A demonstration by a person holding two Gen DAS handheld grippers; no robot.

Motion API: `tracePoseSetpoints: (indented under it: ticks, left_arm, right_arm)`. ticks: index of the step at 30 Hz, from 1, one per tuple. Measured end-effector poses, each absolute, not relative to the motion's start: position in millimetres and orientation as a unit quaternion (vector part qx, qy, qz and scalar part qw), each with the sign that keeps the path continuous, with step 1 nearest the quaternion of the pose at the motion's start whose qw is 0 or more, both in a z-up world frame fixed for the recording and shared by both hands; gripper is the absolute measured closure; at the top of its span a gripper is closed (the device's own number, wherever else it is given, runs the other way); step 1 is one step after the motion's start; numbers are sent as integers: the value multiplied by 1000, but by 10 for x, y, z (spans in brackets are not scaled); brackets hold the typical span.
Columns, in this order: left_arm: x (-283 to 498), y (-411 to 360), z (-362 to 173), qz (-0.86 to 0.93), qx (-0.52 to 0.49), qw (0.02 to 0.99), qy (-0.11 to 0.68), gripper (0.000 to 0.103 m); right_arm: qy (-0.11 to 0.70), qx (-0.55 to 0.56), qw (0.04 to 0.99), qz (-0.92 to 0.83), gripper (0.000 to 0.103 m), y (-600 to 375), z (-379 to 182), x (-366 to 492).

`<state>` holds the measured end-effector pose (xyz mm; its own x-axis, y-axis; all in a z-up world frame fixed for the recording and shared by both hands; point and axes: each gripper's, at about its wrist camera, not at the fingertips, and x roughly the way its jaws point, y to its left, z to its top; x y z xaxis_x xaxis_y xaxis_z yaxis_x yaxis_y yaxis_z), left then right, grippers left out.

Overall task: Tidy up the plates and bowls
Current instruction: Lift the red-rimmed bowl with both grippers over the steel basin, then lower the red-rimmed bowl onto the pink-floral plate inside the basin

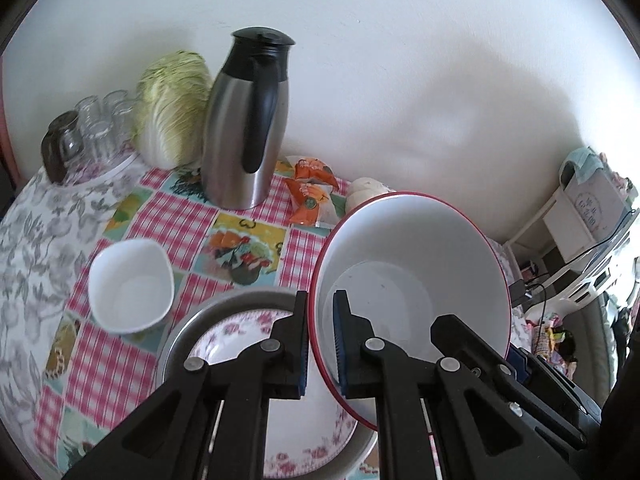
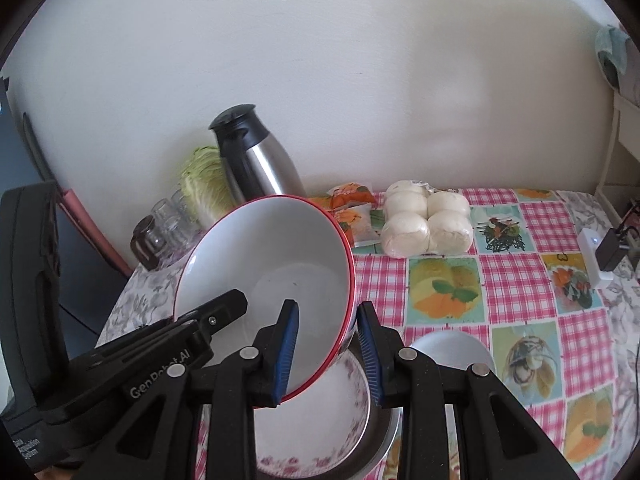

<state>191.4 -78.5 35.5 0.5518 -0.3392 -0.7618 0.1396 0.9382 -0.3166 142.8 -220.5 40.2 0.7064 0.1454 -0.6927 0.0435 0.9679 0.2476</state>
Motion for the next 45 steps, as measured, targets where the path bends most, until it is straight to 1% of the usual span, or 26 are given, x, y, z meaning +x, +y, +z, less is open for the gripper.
tracePoseSetpoints:
  ticks: [8,18,29,45]
  left_arm:
    - [1649,-595,281,-133,-127,871,455,93]
    - [1519,-406,-10,-126,-147,860,473,92]
    - [1596,-264,-319,-117,-172,838,504,92]
    - [1690,-238,-495,-113,-176,824,527,91]
  right_arm:
    - [393,109,913,27,70,-1995,379,1183]
    - [421,93,902,32,70,-1800,135,1077]
    - [458,90,884,40,70,-1706,-138,1207]
    - [499,107,859,40,70,-1722,-488,1328]
